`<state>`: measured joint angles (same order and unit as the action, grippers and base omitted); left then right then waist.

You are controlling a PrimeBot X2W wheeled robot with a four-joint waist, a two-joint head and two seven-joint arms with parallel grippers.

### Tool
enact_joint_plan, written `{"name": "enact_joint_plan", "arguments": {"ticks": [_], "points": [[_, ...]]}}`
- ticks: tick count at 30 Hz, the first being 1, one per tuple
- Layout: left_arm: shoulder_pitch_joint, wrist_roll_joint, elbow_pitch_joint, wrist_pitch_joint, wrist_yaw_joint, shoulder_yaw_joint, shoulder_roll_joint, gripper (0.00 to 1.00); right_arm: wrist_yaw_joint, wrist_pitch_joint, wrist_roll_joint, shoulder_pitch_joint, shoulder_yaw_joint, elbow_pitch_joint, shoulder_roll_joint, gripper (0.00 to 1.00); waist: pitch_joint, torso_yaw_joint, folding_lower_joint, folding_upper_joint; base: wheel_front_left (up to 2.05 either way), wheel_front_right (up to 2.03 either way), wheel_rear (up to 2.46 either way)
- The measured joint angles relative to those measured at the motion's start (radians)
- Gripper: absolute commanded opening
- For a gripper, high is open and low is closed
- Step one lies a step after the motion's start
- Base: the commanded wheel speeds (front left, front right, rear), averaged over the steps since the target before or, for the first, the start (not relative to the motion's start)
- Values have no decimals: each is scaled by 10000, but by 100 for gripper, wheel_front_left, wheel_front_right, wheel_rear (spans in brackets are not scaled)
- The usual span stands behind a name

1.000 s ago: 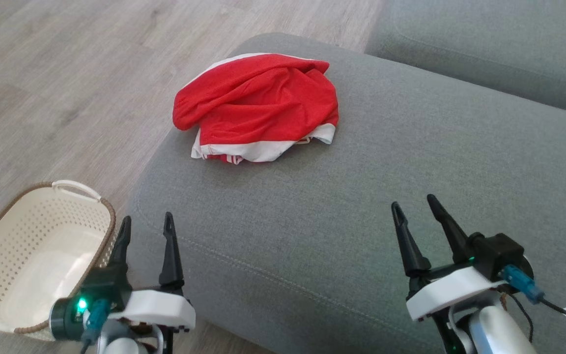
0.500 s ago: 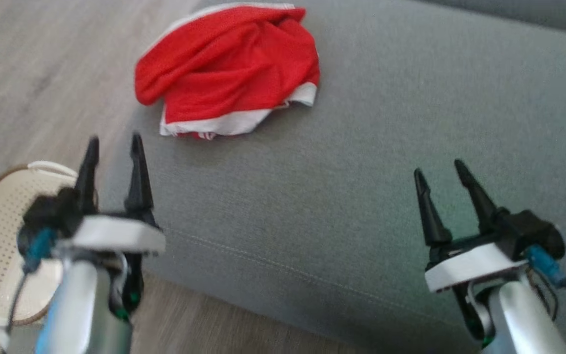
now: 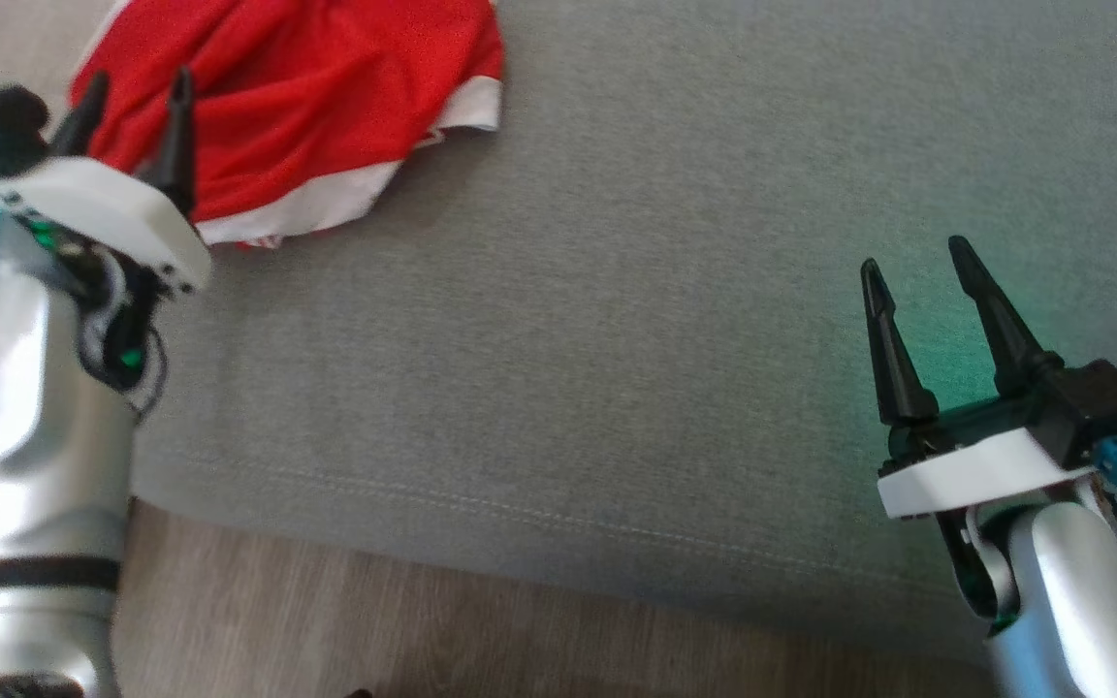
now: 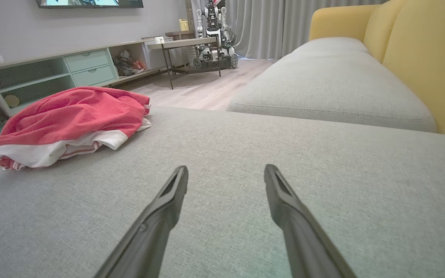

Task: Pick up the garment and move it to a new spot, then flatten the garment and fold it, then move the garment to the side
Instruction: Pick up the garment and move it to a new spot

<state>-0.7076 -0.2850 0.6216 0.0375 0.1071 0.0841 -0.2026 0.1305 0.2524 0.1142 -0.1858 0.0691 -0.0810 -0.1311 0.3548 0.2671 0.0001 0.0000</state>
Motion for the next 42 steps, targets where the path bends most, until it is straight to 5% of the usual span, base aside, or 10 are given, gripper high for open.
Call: {"name": "enact_joint_plan", "arguments": {"ticks": [13, 14, 15, 16, 22, 33, 42], "points": [[-2252, 121, 3390, -851, 61, 140, -681, 100, 0, 0, 92, -349, 42, 142, -46, 100, 818, -966, 0, 0, 0, 0, 0], [-2344, 117, 3568, -922, 71, 157, -681, 65, 0, 0, 92, -362, 44, 148, -46, 100, 852, -992, 0, 0, 0, 0, 0], [-2436, 84, 3737, -980, 73, 182, -681, 8, 2, 0, 92, -381, 40, 157, -46, 100, 883, -1014, 0, 0, 0, 0, 0], [-2503, 73, 3873, -978, 77, 198, -681, 0, 2, 0, 92, -396, 38, 165, -46, 100, 909, -1029, 0, 0, 0, 0, 0], [-2735, -117, 4376, -731, 132, 263, -667, 0, 2, 0, 90, -507, 25, 171, -46, 100, 936, -1020, 0, 0, 0, 0, 0], [-3150, -173, 4360, 1737, -115, 199, -807, 0, 0, 0, 90, -494, 33, -35, 31, 100, 292, -843, 0, 0, 0, 0, 0], [-3064, -77, 1776, 2121, -282, -77, -813, 0, 2, 0, 92, -473, 105, -268, 362, 100, -569, -703, 0, 0, 0, 0, 0]]}}
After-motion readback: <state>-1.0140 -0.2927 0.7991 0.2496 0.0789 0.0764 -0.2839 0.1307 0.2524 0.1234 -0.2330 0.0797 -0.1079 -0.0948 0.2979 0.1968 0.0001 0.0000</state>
